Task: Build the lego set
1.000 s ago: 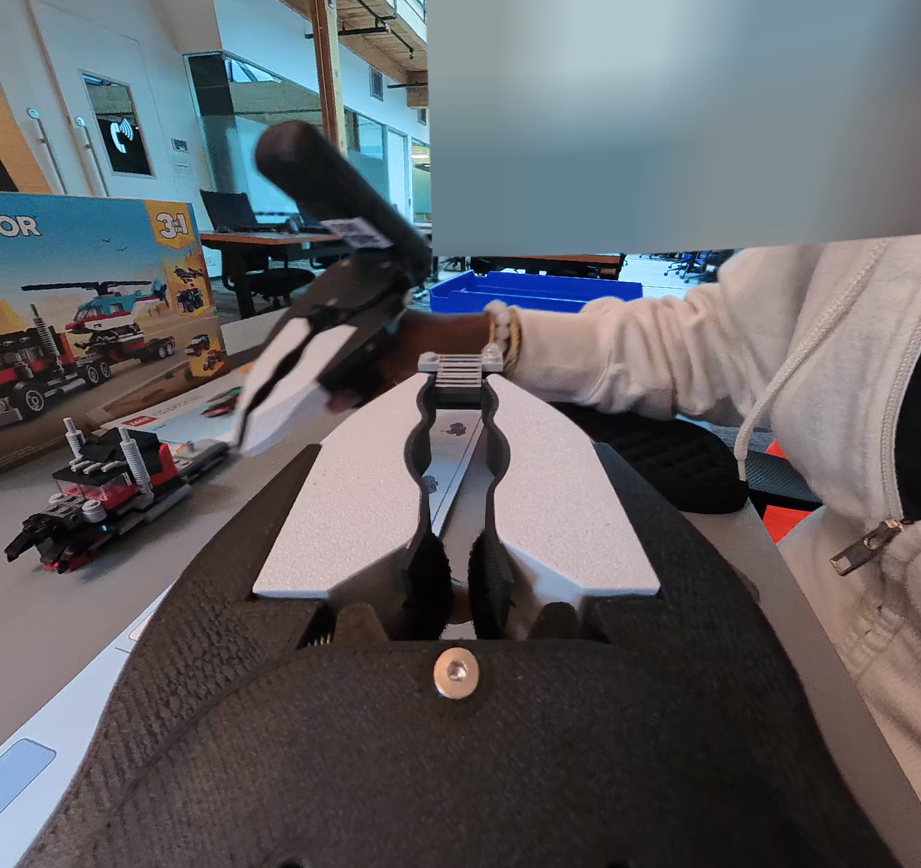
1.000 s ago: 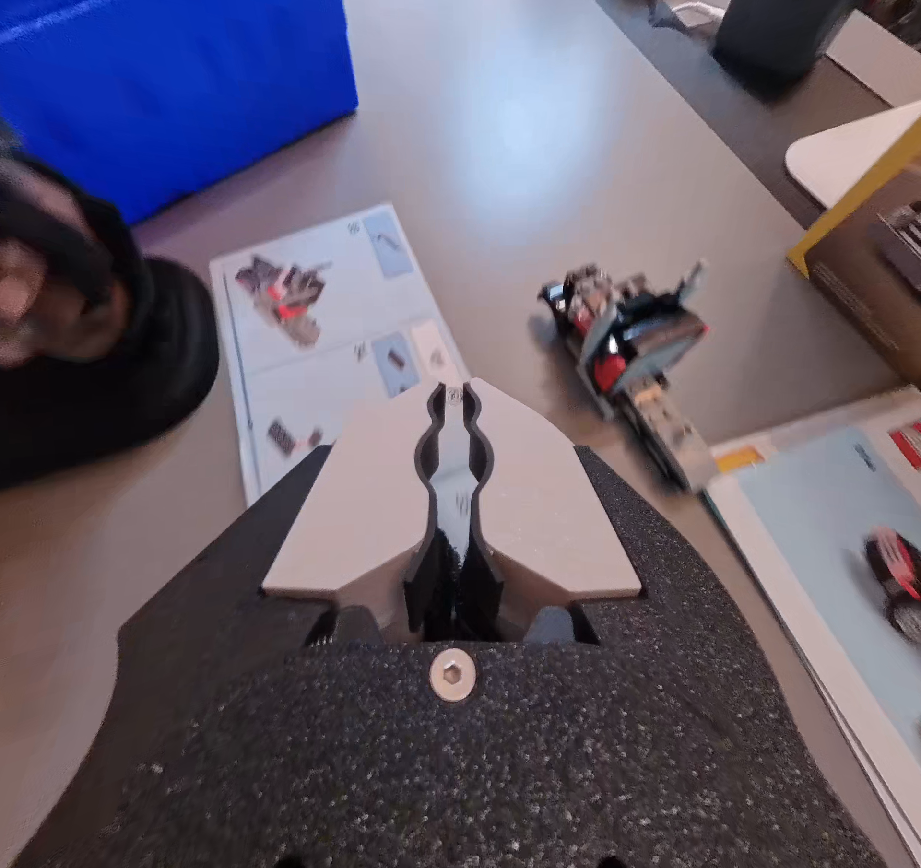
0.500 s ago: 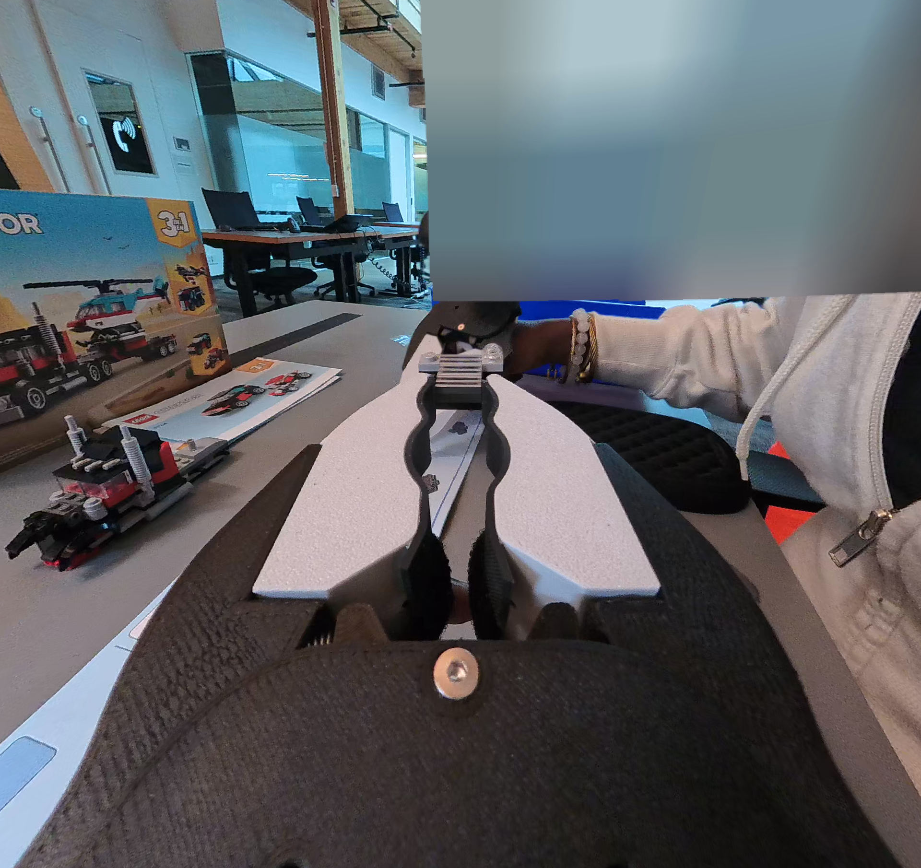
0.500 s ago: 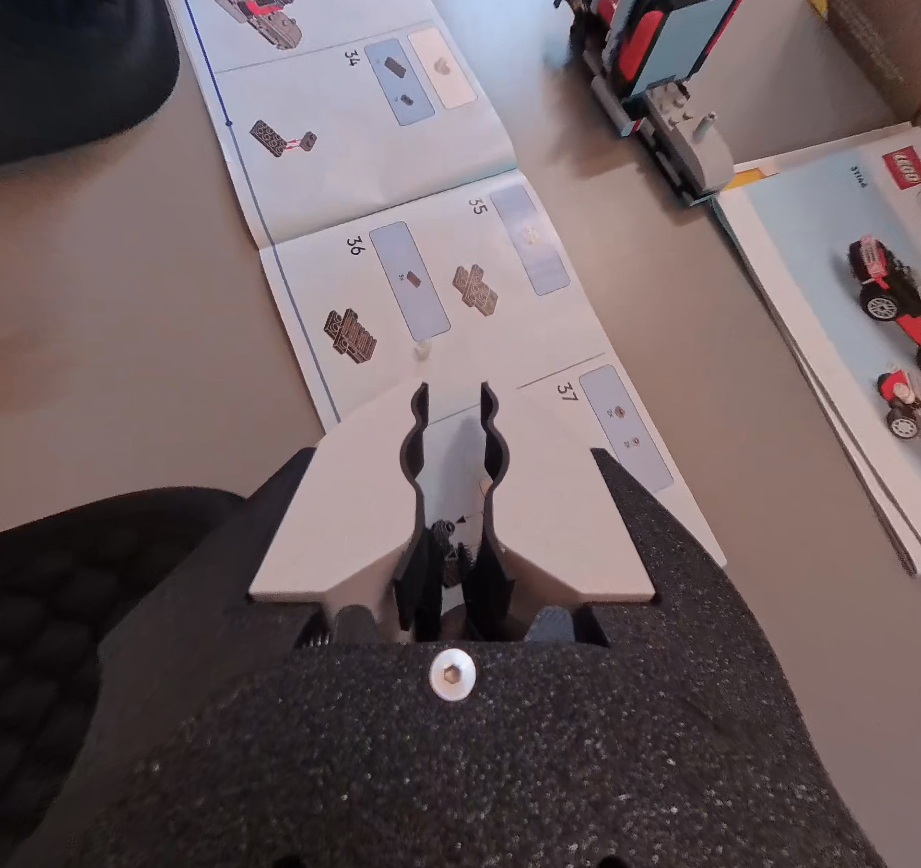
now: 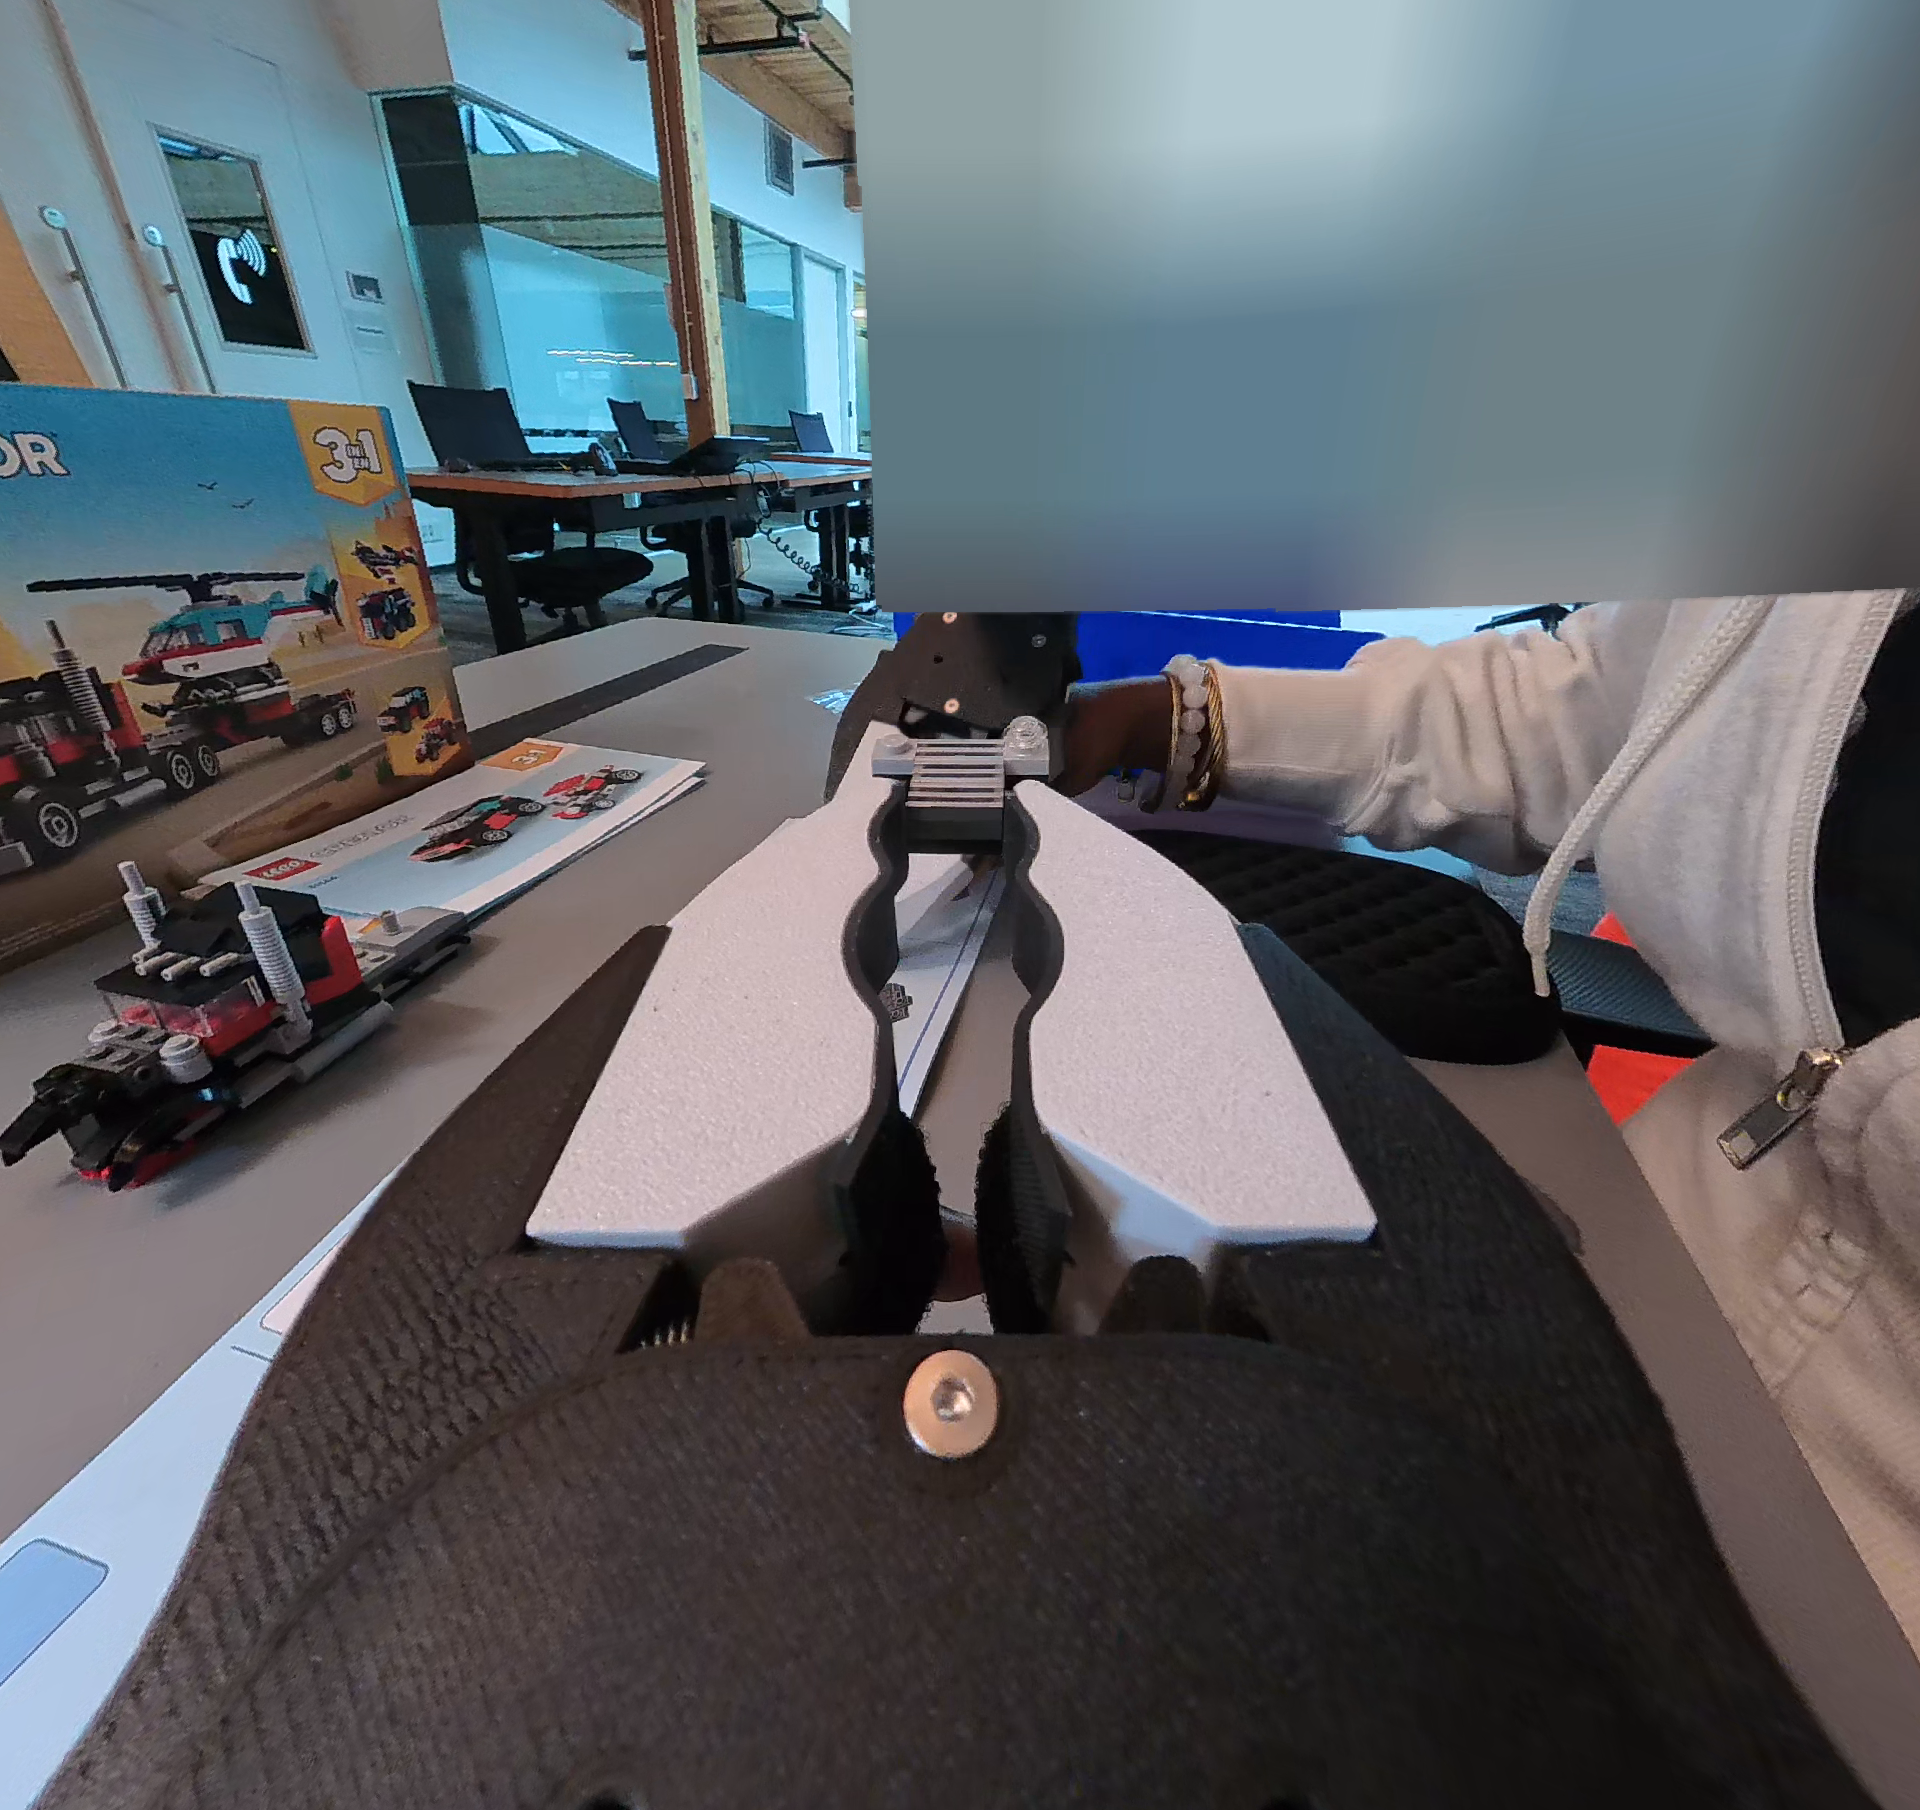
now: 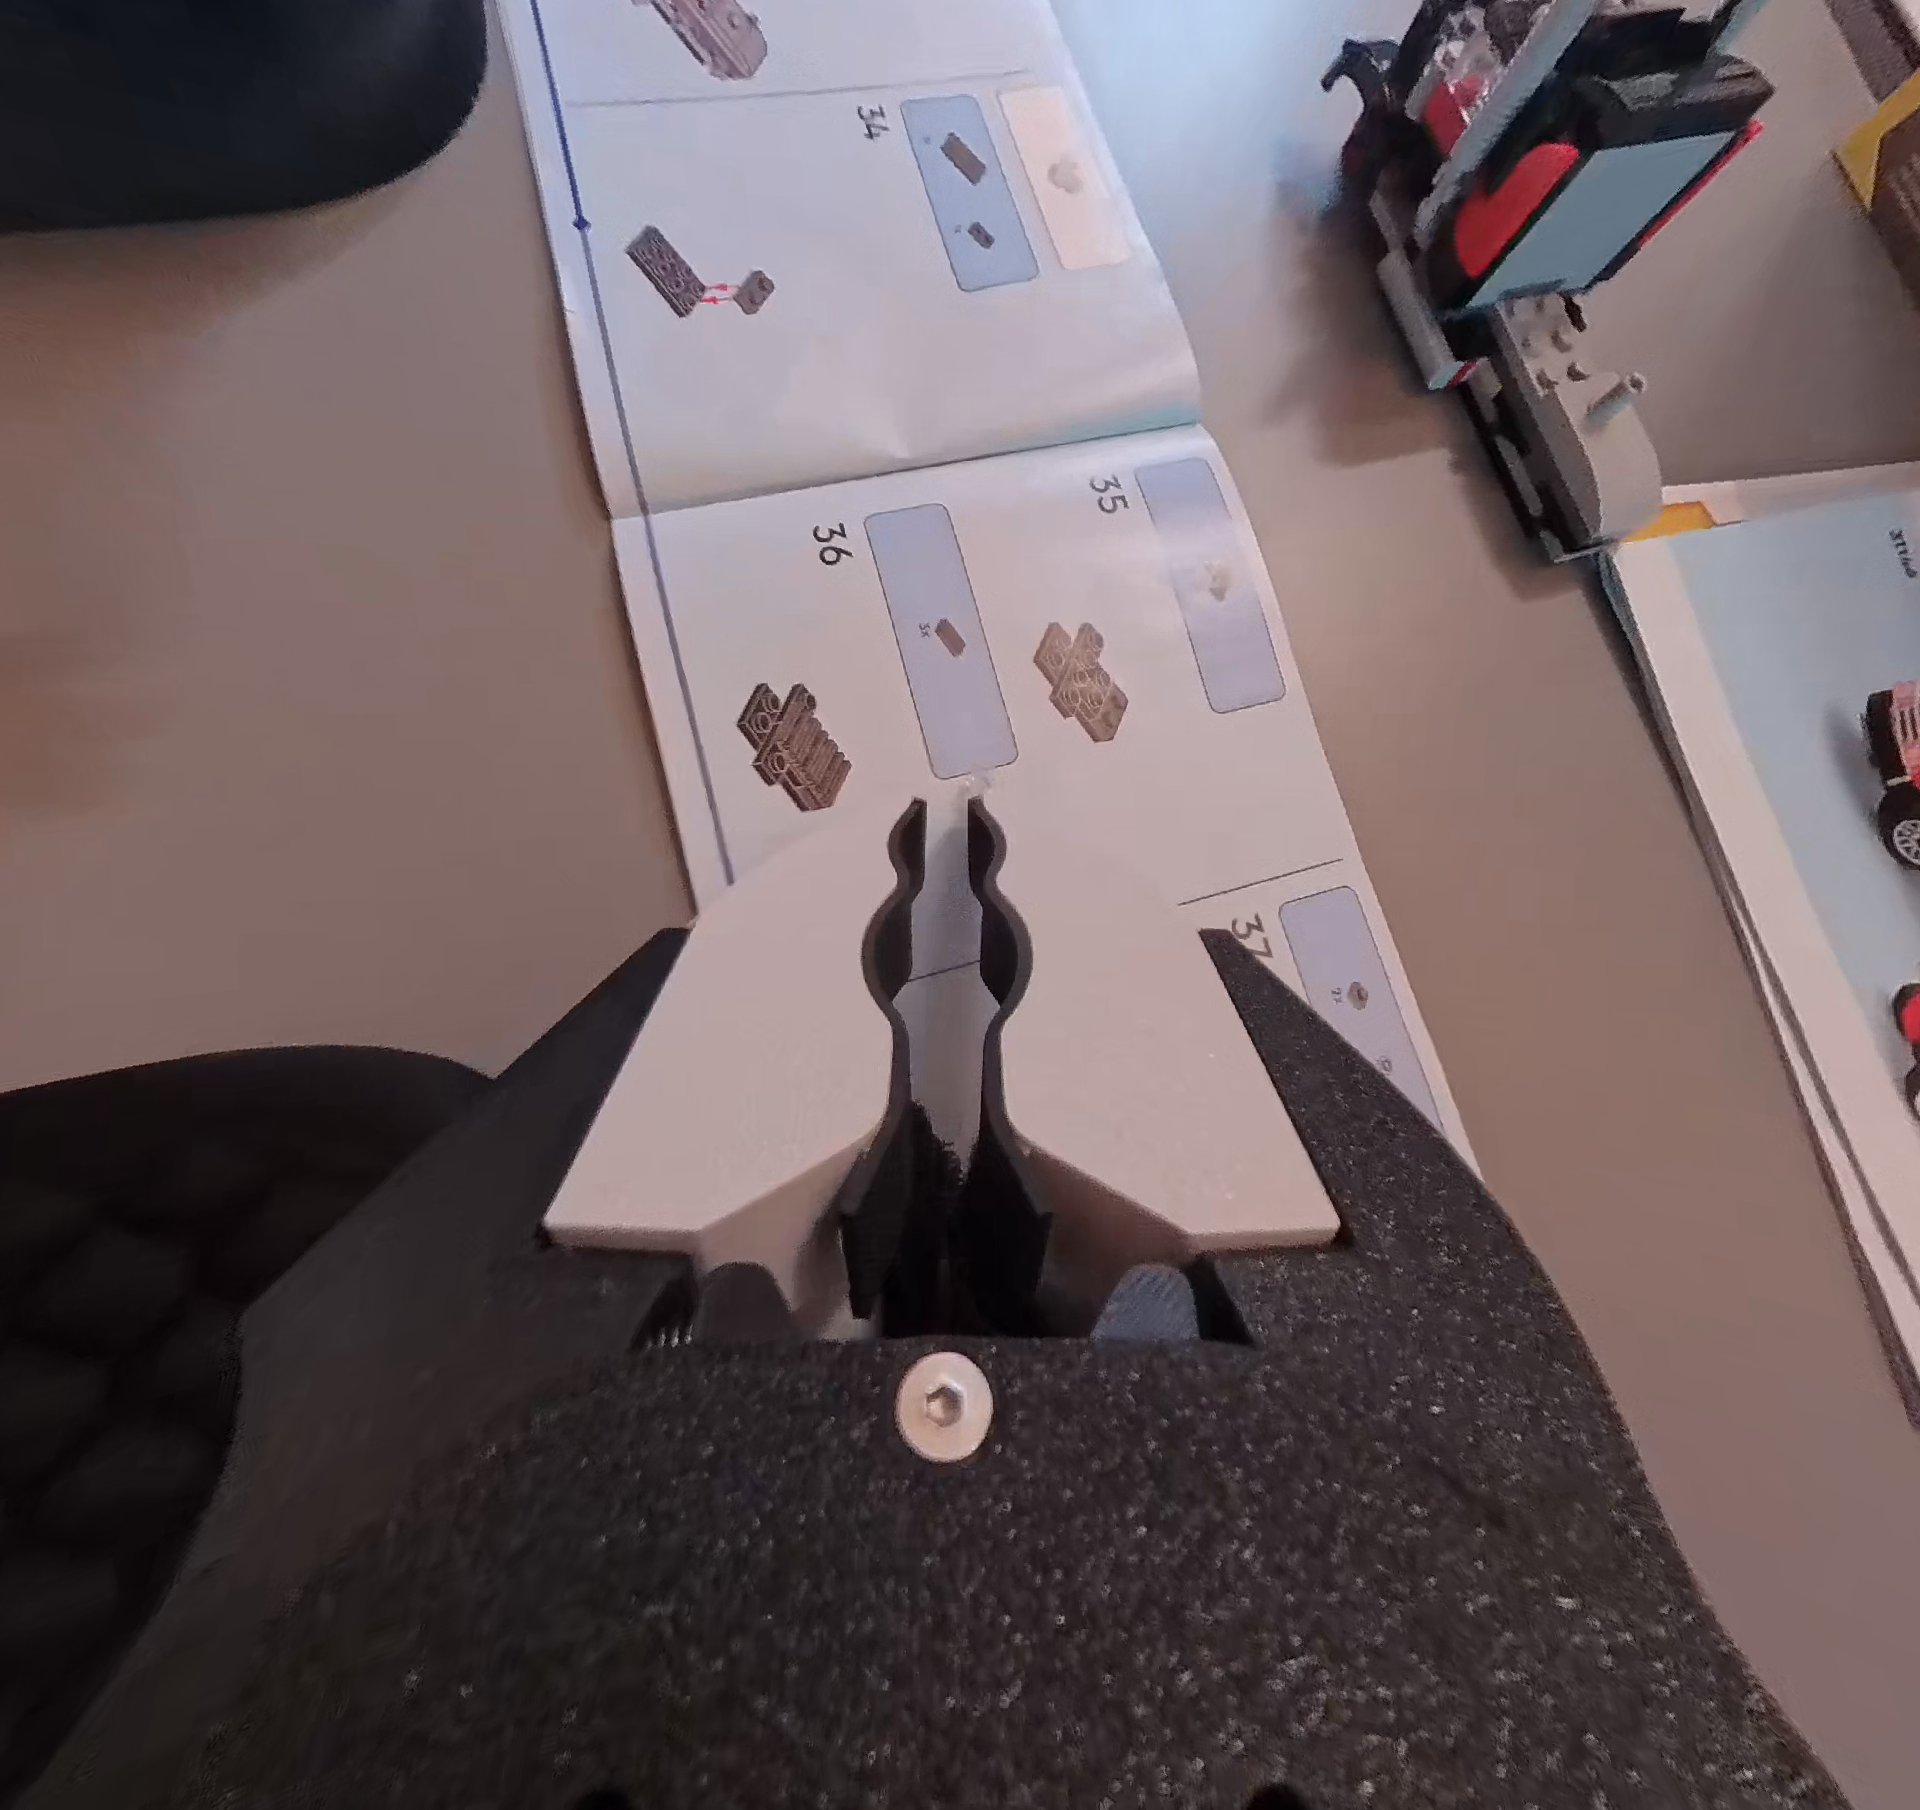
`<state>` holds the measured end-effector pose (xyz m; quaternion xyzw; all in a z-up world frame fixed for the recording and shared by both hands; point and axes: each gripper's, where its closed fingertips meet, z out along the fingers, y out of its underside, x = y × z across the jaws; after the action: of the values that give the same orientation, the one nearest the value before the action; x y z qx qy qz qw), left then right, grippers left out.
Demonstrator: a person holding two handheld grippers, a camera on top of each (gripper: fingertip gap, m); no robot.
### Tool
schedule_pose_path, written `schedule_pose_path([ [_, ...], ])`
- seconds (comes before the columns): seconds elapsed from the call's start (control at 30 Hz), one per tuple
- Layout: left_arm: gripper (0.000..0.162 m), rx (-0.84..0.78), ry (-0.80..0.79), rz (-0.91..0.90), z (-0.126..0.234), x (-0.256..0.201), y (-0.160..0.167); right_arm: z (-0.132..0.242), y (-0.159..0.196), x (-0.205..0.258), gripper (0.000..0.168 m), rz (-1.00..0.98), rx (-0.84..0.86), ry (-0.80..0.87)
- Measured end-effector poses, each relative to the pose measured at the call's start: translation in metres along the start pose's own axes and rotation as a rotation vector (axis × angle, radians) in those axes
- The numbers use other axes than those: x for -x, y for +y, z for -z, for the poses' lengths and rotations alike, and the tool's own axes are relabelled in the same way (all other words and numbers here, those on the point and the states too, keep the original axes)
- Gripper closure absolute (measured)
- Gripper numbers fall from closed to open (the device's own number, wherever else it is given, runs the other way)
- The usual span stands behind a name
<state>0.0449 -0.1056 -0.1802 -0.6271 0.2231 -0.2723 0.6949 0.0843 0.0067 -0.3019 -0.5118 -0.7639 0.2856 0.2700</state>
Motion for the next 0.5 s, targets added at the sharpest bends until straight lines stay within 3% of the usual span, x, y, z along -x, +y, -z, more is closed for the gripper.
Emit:
schedule_pose_path([
  [0.5,0.145,-0.001,0.004,0.010,0.000,0.000,0.000,-0.006,-0.005,-0.002,0.161,0.086,0.001,-0.019],
])
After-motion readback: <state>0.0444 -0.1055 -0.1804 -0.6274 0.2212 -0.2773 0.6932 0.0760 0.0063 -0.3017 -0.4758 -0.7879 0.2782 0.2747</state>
